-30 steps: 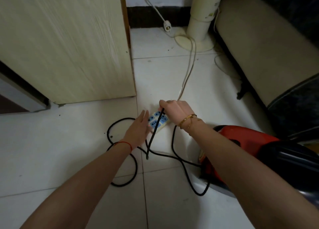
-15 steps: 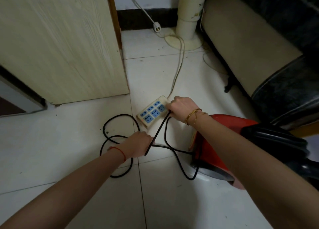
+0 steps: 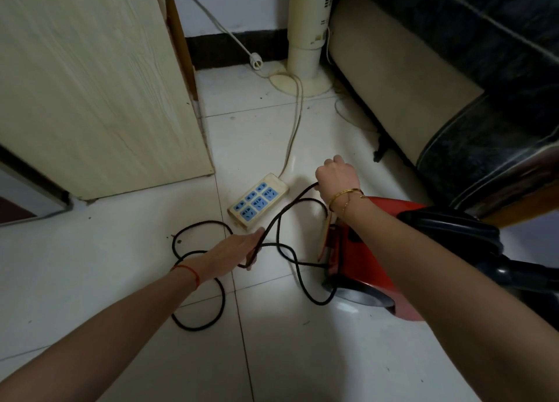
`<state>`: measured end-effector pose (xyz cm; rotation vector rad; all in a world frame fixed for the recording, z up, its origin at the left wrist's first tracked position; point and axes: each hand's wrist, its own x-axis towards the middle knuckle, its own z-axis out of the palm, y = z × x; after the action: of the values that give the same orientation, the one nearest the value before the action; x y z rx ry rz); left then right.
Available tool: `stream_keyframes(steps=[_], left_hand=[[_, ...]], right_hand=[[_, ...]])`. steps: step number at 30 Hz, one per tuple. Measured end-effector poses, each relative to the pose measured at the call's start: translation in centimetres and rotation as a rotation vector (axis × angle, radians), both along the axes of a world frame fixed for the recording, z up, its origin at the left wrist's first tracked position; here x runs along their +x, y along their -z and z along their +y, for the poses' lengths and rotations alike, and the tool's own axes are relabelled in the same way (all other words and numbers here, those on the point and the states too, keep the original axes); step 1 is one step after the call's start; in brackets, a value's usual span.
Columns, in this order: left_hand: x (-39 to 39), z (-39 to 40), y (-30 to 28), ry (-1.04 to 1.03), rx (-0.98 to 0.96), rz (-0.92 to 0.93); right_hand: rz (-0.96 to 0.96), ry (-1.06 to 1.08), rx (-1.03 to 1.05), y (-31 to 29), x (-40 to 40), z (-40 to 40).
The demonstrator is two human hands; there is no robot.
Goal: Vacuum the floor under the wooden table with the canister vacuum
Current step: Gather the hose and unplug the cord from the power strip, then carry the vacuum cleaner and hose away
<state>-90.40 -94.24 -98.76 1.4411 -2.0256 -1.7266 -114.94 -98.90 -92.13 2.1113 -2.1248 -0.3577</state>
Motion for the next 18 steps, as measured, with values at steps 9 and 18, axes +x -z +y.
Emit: stream_keyframes(steps=[9, 18], left_hand=[[-4.4, -0.5, -8.3, -0.120, -0.246, 0.304], [-10.9, -1.1, -12.6, -0.079, -0.675, 0.161]], right_hand=[[-0.336, 0.215, 0.044, -2.9, -3.3, 0.5], [-0.694, 0.264, -0.163, -7.3, -6.1, 2.7]])
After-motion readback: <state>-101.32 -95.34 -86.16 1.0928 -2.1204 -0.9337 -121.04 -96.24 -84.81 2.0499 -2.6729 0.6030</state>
